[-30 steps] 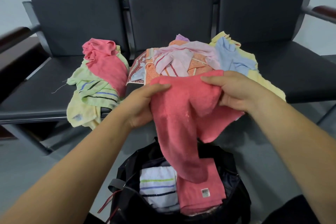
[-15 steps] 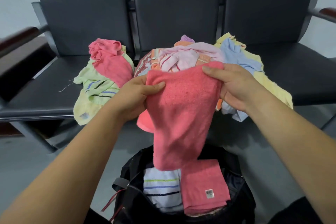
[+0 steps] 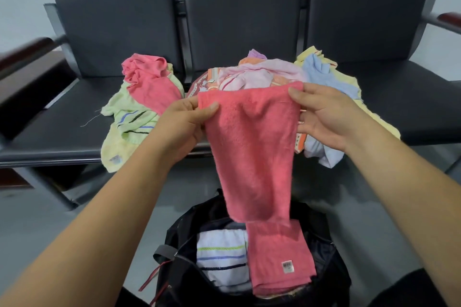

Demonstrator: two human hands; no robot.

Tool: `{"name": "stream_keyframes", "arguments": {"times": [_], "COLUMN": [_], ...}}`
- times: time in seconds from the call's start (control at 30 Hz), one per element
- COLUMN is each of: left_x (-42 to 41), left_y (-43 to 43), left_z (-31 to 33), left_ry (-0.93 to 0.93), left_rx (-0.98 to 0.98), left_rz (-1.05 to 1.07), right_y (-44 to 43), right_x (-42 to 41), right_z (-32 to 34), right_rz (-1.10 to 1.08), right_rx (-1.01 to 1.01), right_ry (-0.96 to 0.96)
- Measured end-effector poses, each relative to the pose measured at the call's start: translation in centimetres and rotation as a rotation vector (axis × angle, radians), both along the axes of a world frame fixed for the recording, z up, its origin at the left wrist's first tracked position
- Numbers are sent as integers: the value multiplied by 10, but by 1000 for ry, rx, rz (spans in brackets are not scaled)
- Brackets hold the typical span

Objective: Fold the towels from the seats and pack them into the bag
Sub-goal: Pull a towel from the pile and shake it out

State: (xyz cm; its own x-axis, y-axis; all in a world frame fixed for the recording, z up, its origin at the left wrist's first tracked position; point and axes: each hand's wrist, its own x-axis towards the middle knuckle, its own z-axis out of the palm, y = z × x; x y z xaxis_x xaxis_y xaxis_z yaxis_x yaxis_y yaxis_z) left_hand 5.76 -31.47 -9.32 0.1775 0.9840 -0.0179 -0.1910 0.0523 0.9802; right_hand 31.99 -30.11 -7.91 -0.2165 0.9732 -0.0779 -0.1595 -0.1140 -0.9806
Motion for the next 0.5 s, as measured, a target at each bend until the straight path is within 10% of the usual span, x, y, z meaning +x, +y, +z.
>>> {"name": "stream_keyframes", "arguments": {"times": [0.13, 0.33, 0.5], "left_x": [-3, -5, -1], "left_y": [-4, -3, -10], "left_z": [2, 6, 13], "left_ry": [352, 204, 270], "left_rx": [145, 132, 259], "left_rz": [132, 180, 137], "right_y": [4, 1, 5], "right_x": [4, -2, 3], "right_z": [-5, 3, 3], "right_rz": [-125, 12, -97], "right_rx": [19, -46, 57], "right_ry": [-97, 344, 137]}}
